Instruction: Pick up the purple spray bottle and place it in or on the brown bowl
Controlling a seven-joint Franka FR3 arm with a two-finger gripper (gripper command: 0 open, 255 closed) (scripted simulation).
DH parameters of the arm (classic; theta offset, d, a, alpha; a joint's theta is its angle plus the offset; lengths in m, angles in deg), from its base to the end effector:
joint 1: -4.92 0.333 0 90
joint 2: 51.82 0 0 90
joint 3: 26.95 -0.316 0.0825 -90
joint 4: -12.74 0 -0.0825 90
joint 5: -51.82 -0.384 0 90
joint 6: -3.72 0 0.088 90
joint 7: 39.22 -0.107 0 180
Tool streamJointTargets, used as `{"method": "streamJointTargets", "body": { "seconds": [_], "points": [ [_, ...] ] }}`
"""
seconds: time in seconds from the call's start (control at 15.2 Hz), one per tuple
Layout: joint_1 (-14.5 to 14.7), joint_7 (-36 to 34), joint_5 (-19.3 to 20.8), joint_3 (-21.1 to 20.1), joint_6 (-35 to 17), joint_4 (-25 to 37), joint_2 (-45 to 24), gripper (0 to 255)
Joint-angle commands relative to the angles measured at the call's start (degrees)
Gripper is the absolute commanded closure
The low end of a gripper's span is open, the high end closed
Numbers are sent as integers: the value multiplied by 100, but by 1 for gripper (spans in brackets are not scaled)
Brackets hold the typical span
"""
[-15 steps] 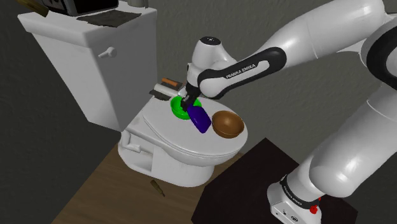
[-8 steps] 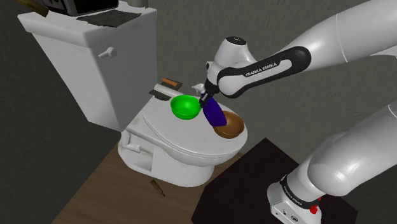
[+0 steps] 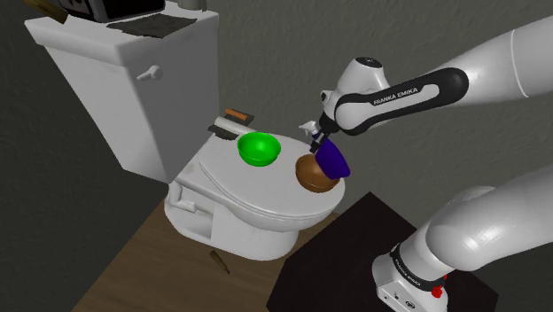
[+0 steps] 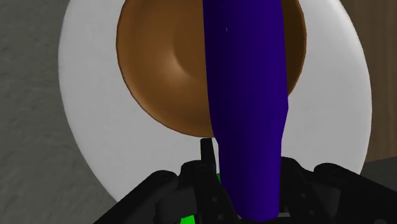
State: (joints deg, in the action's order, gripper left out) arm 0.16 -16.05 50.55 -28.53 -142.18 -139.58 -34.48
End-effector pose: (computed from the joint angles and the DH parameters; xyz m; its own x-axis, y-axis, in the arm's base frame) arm 0.4205 -0.0240 0.3577 0.9287 0.3258 0.1770 0.3188 -0.9454 0.0676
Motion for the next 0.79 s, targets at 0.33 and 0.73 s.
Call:
{"method": "streamJointTargets", "body": {
  "seconds": [0.33,0.73],
  "points": [
    [-26,128,-14,75,-571,-278,-298,255],
    [-21,141,-28,74,-1165,-397,-773,255]
  ]
}}
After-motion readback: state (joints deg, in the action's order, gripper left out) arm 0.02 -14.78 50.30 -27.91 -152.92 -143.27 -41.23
